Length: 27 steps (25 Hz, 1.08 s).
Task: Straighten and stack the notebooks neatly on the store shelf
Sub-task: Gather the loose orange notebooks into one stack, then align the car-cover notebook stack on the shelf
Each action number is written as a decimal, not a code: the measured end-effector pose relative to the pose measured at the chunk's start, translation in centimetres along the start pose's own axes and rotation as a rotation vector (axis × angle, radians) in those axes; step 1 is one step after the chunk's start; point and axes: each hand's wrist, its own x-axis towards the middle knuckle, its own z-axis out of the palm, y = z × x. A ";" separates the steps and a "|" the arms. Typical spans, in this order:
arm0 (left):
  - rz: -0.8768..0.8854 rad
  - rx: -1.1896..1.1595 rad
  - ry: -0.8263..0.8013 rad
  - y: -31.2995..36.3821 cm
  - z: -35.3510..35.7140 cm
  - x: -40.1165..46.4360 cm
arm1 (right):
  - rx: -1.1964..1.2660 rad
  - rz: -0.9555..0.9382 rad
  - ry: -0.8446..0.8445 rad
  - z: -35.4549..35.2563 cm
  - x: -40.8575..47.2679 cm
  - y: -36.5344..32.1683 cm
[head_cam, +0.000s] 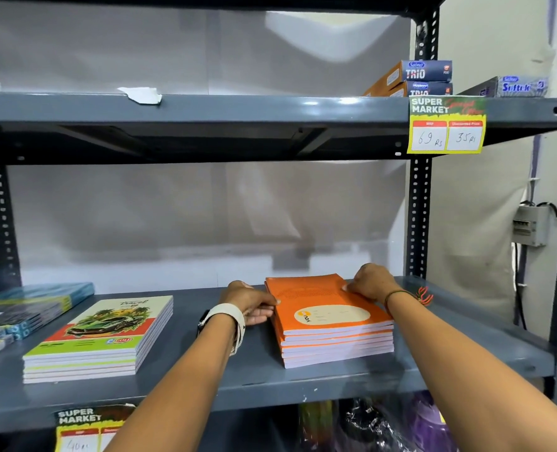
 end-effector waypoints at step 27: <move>0.209 0.242 0.380 -0.7 -25.6 0.0 | 0.855 -0.149 -0.013 9.8 -8.6 -31.1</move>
